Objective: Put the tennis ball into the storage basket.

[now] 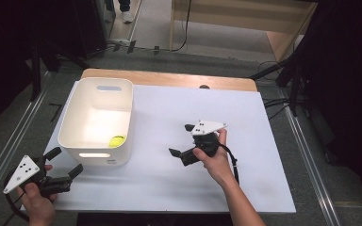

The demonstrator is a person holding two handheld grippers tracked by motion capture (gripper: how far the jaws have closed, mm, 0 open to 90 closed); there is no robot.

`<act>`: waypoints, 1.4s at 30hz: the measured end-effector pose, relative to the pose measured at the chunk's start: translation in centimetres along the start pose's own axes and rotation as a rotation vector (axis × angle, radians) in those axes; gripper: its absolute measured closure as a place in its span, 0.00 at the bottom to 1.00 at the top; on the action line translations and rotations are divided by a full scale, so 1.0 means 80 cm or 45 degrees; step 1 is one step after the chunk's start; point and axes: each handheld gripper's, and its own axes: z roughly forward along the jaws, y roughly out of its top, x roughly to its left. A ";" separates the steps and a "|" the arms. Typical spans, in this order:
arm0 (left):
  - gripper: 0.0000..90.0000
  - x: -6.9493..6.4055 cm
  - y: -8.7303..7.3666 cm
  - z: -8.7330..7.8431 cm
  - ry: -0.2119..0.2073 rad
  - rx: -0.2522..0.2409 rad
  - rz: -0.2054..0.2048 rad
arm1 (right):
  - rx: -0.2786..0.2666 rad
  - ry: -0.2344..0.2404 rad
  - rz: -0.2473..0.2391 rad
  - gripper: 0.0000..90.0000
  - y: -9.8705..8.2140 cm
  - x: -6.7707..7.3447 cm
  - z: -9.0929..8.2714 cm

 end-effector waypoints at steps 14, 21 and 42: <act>0.00 0.000 0.000 0.000 0.002 0.004 0.001 | -0.009 -0.060 0.059 0.00 -0.036 -0.013 -0.027; 0.00 0.000 0.000 0.000 0.003 0.002 -0.001 | -0.006 -0.082 0.077 0.00 -0.050 -0.017 -0.039; 0.00 0.000 0.000 0.000 0.004 0.012 0.008 | -0.029 -0.184 0.145 0.00 -0.098 -0.031 -0.085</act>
